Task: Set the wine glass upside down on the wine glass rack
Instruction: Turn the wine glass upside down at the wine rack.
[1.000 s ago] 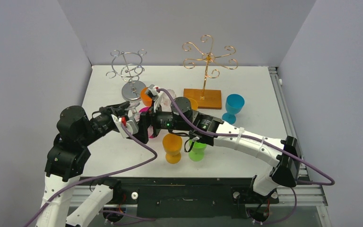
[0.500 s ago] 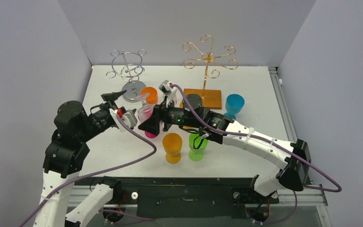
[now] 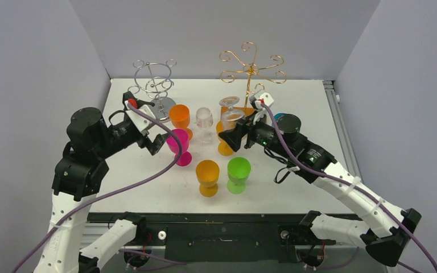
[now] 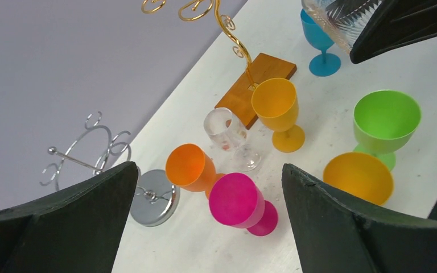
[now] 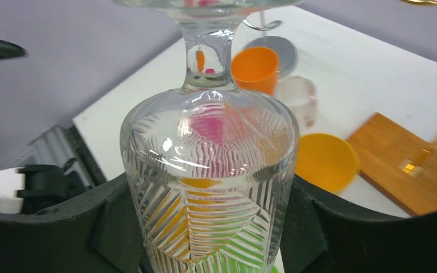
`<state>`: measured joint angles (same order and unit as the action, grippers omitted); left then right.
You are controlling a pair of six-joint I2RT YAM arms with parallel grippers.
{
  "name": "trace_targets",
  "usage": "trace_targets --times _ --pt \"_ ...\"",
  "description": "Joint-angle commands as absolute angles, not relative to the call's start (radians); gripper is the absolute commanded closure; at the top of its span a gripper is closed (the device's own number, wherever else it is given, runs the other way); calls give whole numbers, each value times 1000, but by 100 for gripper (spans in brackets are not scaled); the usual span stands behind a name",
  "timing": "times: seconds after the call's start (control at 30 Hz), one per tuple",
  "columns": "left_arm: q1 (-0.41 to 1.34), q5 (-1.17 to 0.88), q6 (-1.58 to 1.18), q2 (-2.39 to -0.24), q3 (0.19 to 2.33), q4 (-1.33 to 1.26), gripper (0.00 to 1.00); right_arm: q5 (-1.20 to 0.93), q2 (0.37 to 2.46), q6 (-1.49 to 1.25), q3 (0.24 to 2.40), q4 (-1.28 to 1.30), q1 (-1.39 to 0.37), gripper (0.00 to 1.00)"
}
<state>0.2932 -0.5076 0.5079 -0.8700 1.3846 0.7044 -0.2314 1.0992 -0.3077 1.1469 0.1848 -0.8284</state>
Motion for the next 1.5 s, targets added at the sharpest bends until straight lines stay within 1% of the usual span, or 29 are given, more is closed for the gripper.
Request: trace_targets --times 0.0,0.17,0.47,0.73,1.27,1.47 --pt "295 -536 319 -901 1447 687 4 -159 988 -169 1059 124 -746 100" --pt "295 -544 246 -924 1451 681 4 -116 905 -122 926 23 -645 100" --pt "295 -518 216 -931 1439 669 4 -148 884 -94 800 -145 -485 100" --pt "295 -518 202 -930 1425 671 4 -199 957 -110 804 -237 -382 100" --pt "295 -527 224 -921 1418 732 4 -186 1150 -129 913 -321 -348 100" --pt "295 -534 235 -894 1370 761 4 -179 1193 -128 939 -343 -340 100"
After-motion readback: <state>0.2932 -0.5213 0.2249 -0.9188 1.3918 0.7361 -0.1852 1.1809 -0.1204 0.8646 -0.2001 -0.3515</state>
